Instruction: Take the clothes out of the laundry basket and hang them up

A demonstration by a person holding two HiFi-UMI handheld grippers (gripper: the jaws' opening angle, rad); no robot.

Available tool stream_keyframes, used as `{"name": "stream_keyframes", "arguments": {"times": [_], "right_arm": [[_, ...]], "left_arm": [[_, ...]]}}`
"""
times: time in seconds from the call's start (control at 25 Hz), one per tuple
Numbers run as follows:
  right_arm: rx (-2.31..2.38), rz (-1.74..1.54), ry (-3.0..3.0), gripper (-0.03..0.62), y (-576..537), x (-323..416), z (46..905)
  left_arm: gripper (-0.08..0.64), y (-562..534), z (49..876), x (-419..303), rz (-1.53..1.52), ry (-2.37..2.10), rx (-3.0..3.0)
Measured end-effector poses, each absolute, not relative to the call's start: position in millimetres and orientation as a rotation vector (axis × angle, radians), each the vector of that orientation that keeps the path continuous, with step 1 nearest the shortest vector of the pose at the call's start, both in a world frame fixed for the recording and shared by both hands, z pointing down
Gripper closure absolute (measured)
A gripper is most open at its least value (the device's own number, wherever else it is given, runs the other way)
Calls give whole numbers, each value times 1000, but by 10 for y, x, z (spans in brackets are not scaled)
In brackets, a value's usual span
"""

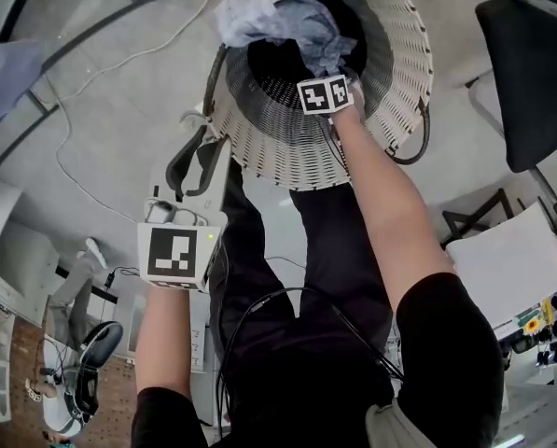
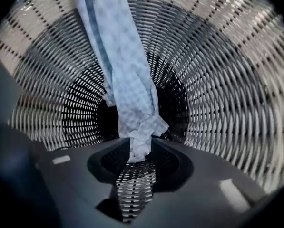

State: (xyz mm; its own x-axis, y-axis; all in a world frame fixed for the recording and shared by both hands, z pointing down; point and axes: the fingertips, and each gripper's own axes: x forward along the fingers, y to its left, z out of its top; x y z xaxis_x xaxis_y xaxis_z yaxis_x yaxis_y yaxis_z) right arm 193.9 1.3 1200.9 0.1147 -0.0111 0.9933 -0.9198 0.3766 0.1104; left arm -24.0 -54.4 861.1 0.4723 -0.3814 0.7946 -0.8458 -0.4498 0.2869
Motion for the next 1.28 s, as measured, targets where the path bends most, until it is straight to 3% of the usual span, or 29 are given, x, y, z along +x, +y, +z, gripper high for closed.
{"name": "stream_keyframes", "arguments": {"times": [0.6, 0.68, 0.76, 1.28], "right_arm": [[863, 840, -1119, 428, 191, 2055, 12895], [826, 831, -1089, 448, 221, 2086, 12955], [795, 831, -1072, 531, 245, 2111, 12970], [914, 905, -1346, 555, -82, 1669, 11785]], "left_arm": [[436, -389, 8914, -397, 878, -1065, 1990], [436, -367, 8922, -449, 891, -1068, 1985], [437, -395, 8910, -487, 877, -1099, 1964], [448, -608, 8385, -295, 785, -1061, 2077]]}}
